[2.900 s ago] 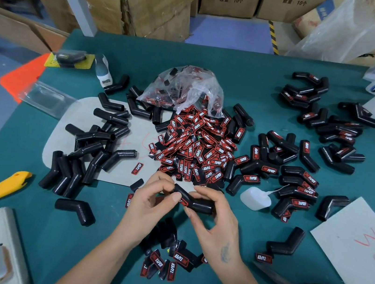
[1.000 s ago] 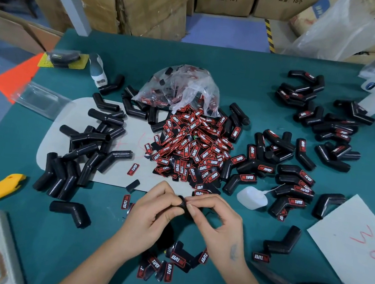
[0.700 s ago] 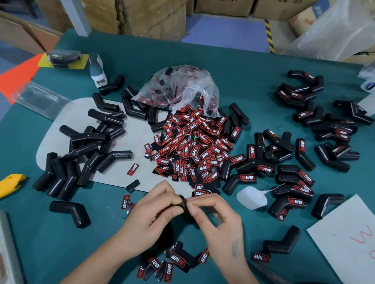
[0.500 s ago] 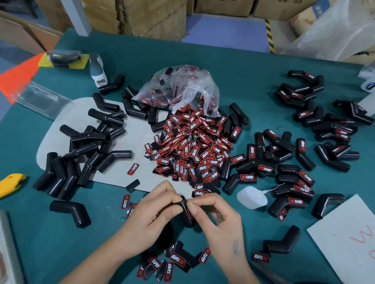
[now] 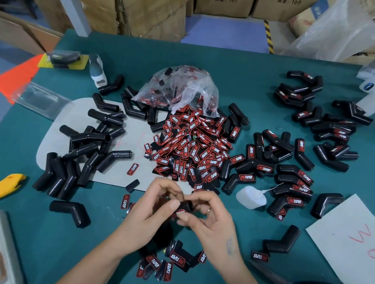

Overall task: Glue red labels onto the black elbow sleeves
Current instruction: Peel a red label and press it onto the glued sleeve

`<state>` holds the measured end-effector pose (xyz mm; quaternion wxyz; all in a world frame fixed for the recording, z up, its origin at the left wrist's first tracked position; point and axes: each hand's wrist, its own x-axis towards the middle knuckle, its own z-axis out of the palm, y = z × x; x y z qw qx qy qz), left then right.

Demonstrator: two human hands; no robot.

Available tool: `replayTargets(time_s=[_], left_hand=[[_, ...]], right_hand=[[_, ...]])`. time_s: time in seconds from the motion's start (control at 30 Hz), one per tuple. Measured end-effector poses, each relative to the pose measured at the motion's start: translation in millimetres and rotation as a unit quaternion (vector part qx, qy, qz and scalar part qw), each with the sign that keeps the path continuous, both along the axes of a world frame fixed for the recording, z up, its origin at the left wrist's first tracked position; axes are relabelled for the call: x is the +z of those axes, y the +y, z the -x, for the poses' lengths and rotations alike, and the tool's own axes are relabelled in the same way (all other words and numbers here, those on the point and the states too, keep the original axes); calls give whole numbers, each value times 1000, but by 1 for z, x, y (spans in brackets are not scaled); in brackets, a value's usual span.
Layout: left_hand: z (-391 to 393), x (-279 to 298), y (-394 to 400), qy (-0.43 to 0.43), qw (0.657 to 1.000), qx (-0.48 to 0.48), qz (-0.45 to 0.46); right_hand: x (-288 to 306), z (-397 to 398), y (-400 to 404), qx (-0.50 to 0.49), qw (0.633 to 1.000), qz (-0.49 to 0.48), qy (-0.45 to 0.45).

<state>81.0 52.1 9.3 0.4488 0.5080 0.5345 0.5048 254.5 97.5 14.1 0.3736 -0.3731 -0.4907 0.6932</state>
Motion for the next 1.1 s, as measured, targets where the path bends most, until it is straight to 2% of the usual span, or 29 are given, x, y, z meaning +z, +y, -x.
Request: replayTargets(time_s=[0.1,0.23,0.4,0.77,0.97,1.1], left_hand=[[-2,2,1,-1,1000,-7,12],[1,4,5,17,999,25,-38],[0,9,4,-103,992,65,31],[0,5,3,-70,995,70,15],[-9,3,4,-201,971,117,53],[-17,4,2,-257,960,85,77]], right_hand=[[-1,0,0,-39,999,-2,-3],[5,-2,3,-18,1000,3,22],[7,-4,-1,6,999,-18,28],[-1,-1,-4,-19,997,-70,3],[-9,0,-8,-55,983,-167,-59],[-16,0,-8,-73,966,-239,-66]])
